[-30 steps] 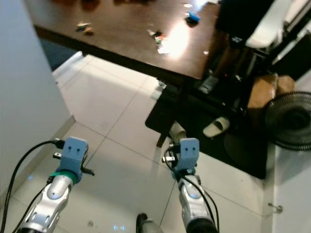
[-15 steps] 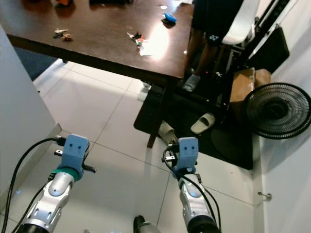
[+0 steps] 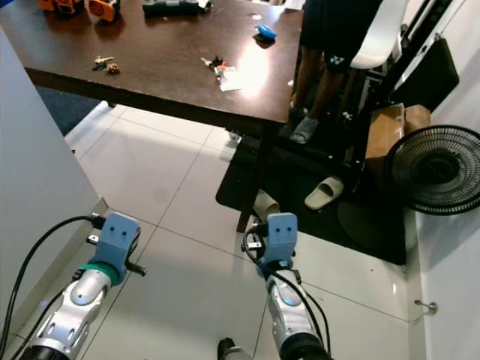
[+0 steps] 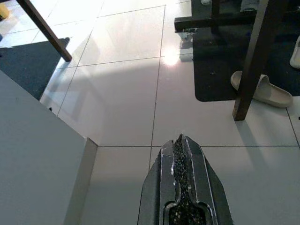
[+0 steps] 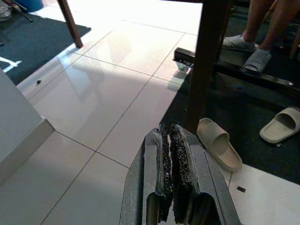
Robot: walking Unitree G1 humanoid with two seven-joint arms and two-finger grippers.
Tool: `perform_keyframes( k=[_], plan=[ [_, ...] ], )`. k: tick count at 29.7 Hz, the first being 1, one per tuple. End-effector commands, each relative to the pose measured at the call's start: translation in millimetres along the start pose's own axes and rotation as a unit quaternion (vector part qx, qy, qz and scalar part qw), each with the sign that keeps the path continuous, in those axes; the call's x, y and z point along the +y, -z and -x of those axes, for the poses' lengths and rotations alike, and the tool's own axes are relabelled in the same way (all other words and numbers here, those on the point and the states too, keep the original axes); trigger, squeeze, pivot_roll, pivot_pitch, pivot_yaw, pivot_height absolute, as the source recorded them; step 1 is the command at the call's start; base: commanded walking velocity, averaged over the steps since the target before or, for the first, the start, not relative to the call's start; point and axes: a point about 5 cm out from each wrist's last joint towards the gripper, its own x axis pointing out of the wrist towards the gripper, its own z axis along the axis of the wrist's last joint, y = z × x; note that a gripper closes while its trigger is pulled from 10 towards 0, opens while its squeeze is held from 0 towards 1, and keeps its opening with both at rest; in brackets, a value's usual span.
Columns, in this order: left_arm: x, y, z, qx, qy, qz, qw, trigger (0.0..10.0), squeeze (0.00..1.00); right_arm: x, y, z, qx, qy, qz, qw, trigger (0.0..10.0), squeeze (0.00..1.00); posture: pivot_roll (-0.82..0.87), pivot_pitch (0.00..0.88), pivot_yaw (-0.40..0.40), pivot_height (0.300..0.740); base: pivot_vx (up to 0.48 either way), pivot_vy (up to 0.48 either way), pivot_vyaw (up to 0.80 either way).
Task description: Hang keys on a hook
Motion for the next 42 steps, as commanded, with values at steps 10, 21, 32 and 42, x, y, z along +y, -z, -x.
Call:
perform_keyframes(
  k=[10,21,32,42],
  plan=[
    [-3.1,-1.6,0.1,-0.012,-0.018,0.007,1.000,10.0,0.00,-8.6,5.0,4.8,0.009,0.003,0.001,1.000,10.0,0.00,0.03,0.133,0.003,0.740,0.168,0.000,0.00],
    [-3.3,-1.5,-0.4,-0.012,-0.022,0.011,1.000,10.0,0.00,-7.6,4.9,4.7,0.010,-0.001,0.002,1.000,10.0,0.00,0.03,0.136,0.001,0.740,0.465,0.000,0.00],
    [-4.3,-1.3,-0.4,-0.013,-0.022,0.011,1.000,10.0,0.00,-8.9,5.8,5.8,0.011,0.000,0.003,1.000,10.0,0.00,0.03,0.138,-0.001,0.740,0.461,0.000,0.00],
    [-4.6,-4.1,-1.1,-0.017,-0.021,0.015,1.000,10.0,0.00,-9.0,5.1,5.5,0.009,-0.001,0.007,1.000,10.0,0.00,0.03,0.139,-0.001,0.740,0.452,0.000,0.00]
  ],
)
